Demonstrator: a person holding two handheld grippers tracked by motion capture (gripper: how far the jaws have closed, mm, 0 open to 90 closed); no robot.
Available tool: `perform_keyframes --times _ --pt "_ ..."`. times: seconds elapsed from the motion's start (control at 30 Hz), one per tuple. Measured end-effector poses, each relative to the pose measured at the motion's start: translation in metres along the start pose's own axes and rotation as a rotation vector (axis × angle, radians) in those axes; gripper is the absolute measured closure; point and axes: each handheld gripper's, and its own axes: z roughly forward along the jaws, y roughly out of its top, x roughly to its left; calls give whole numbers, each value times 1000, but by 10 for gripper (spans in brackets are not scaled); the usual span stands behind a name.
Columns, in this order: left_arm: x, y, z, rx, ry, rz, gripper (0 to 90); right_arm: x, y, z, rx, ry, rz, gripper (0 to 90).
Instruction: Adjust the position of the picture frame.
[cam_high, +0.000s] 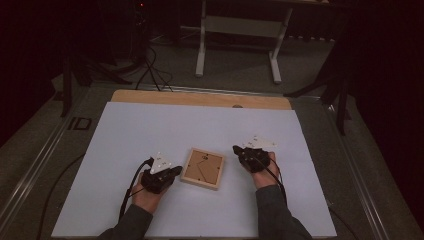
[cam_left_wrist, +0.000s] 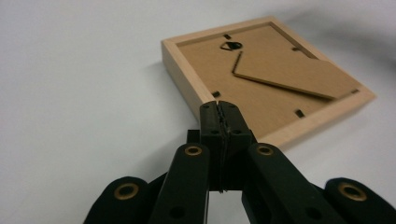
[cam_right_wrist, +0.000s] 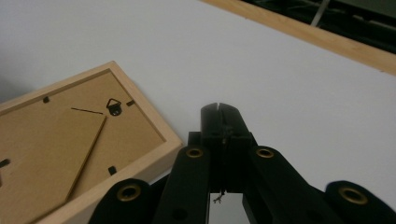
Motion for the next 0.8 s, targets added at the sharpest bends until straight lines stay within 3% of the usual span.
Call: perform_keyframes --times 0.27,0.5,0.8 --pt "-10 -5 -6 11 -32 19 896 4 1 19 34 21 24 897" --pt "-21 -12 -2 65 -50 55 897 4 -3 32 66 34 40 897" --pt "-25 -13 4 109 -37 89 897 6 -3 42 97 49 37 897"
